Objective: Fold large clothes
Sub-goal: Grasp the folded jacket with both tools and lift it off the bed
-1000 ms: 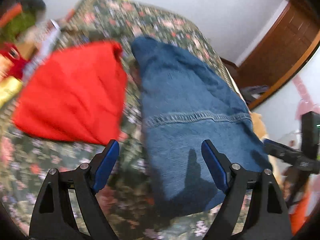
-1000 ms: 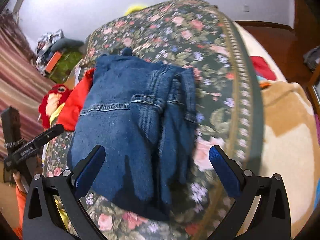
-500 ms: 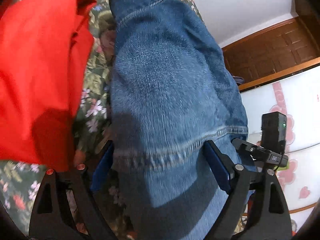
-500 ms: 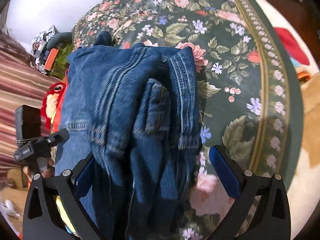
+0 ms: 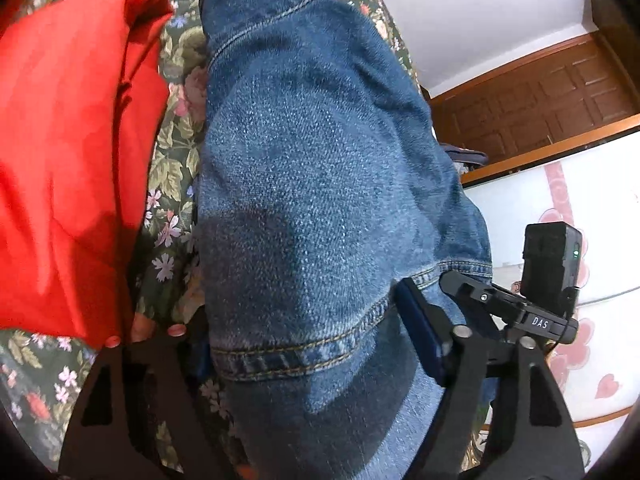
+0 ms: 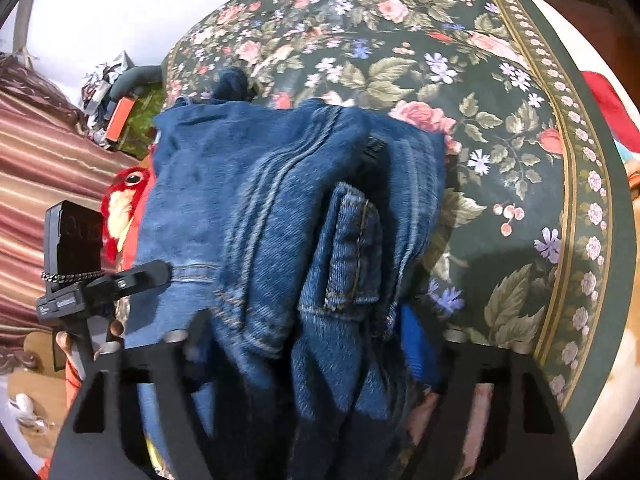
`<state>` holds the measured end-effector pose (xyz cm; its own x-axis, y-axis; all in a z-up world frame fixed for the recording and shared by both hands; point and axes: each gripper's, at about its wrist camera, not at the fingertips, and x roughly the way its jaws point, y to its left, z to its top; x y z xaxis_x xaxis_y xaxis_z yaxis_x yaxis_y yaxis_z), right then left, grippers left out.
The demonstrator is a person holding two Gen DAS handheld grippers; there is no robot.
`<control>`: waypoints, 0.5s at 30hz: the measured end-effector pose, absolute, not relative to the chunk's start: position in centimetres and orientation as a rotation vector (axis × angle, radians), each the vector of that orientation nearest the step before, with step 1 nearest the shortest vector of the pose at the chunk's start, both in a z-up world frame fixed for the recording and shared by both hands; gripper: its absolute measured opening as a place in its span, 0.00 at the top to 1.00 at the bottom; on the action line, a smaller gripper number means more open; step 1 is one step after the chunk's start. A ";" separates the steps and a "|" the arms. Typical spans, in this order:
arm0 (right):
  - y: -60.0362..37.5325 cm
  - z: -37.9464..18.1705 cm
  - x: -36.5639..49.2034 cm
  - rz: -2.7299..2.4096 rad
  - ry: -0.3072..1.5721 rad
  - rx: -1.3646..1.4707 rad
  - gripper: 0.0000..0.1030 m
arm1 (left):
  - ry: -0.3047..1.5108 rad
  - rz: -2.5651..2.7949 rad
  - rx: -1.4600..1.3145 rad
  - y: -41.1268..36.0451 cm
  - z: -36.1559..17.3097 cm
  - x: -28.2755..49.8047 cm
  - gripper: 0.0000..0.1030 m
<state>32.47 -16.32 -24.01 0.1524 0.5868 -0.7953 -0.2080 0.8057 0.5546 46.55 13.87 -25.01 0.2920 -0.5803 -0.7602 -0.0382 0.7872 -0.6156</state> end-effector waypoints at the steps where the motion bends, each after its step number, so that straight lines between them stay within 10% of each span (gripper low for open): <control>1: -16.2 -23.5 32.2 0.577 1.296 0.343 0.48 | 1.231 -0.390 -0.592 13.8 -24.4 46.7 0.33; 15: -10.9 -11.3 27.6 0.649 1.058 0.208 0.64 | 1.009 -0.445 -0.541 16.1 -12.4 41.0 0.42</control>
<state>27.65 -10.91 -11.28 0.3261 0.5872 -0.7409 -0.3950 0.7966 0.4575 40.97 16.13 -12.38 0.4646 -0.5812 -0.6681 0.1009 0.7843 -0.6122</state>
